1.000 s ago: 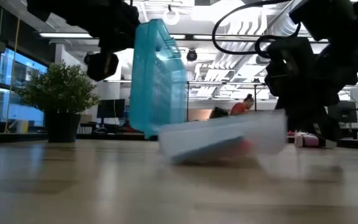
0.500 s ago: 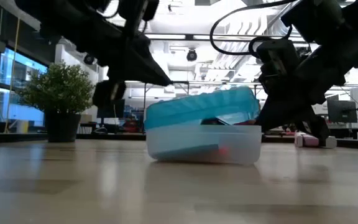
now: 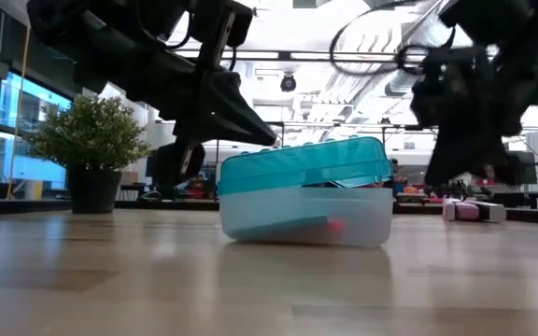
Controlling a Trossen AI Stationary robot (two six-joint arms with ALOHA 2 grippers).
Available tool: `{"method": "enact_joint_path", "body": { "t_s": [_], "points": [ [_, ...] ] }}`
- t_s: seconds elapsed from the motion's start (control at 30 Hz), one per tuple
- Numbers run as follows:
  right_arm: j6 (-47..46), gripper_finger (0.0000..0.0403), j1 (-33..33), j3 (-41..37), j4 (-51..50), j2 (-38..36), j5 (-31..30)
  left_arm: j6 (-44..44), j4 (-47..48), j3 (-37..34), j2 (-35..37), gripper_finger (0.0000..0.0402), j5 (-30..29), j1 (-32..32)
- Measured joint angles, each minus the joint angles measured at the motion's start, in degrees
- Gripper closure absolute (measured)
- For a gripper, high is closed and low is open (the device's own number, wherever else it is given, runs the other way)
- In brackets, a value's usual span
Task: Pack school essentials
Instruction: Close the blue supply box
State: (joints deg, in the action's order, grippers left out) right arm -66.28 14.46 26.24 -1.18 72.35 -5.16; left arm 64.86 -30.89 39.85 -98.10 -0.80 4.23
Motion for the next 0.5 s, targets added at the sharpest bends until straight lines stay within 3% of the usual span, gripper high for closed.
{"method": "enact_joint_path", "body": {
  "t_s": [0.13, 0.23, 0.5],
  "points": [
    [4.5, 0.0403, -0.6, 0.0, 1.5, -7.1, -0.6, 0.6, -0.7, 0.0, 0.0, 0.0402, -1.9, 0.0],
    [7.1, 0.0403, -1.5, 0.0, 6.5, -8.5, -0.7, 1.6, -0.6, 0.0, 0.0, 0.0402, -4.3, 0.0],
    [8.1, 0.0403, -4.8, 0.0, 20.4, 1.4, -1.2, 2.0, -0.4, 0.0, 0.0, 0.0402, -6.7, -0.5]
  ]
}}
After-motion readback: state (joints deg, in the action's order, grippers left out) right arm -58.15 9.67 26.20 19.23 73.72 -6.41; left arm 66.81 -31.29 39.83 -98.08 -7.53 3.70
